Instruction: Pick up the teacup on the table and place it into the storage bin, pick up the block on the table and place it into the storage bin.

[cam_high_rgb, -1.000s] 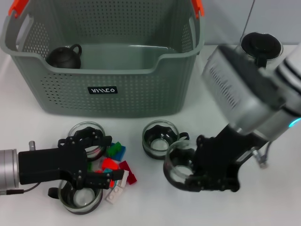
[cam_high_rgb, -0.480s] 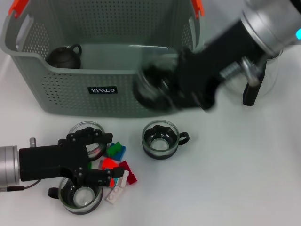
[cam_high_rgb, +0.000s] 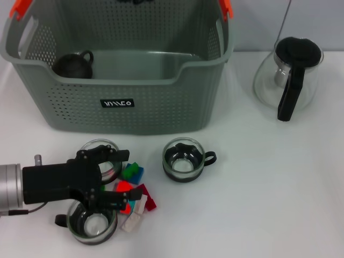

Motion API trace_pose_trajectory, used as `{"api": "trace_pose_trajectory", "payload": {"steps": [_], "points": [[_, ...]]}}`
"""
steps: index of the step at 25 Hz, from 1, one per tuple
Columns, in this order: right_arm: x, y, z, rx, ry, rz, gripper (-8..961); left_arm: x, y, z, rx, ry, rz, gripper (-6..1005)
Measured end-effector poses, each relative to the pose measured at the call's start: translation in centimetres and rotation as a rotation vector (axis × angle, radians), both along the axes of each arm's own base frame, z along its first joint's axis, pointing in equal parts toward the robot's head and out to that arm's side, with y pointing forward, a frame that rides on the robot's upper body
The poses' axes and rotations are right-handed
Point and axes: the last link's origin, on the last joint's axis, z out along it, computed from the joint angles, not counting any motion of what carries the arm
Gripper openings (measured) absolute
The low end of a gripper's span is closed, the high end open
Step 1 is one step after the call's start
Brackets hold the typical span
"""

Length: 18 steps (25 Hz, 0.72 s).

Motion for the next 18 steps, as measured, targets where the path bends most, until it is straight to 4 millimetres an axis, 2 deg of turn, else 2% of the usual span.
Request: {"api": "trace_pose_trajectory", "payload": {"steps": [4,8,13,18], "points": [[0.7,3.1,-3.4,0.106,-0.054,-0.071,60,0.1,0.1,0.1,0.007,-0.005,-0.002,950],[2.4,4.1,-5.9,0.179,-0.122,-0.092,59,0.2,0.2,0.1,0.014,-0.01,-0.002,950],[4.8,4.4,-7.3,0.216,-0.162,-0.132,61,0.2,0.3,0.3,0.022,-0.012,-0.004,949],[7.2,4.5,-7.8,0.225,-0.186,-0.183,64,0.3,0.3,0.2,0.024,-0.011,-0.012,949]]}}
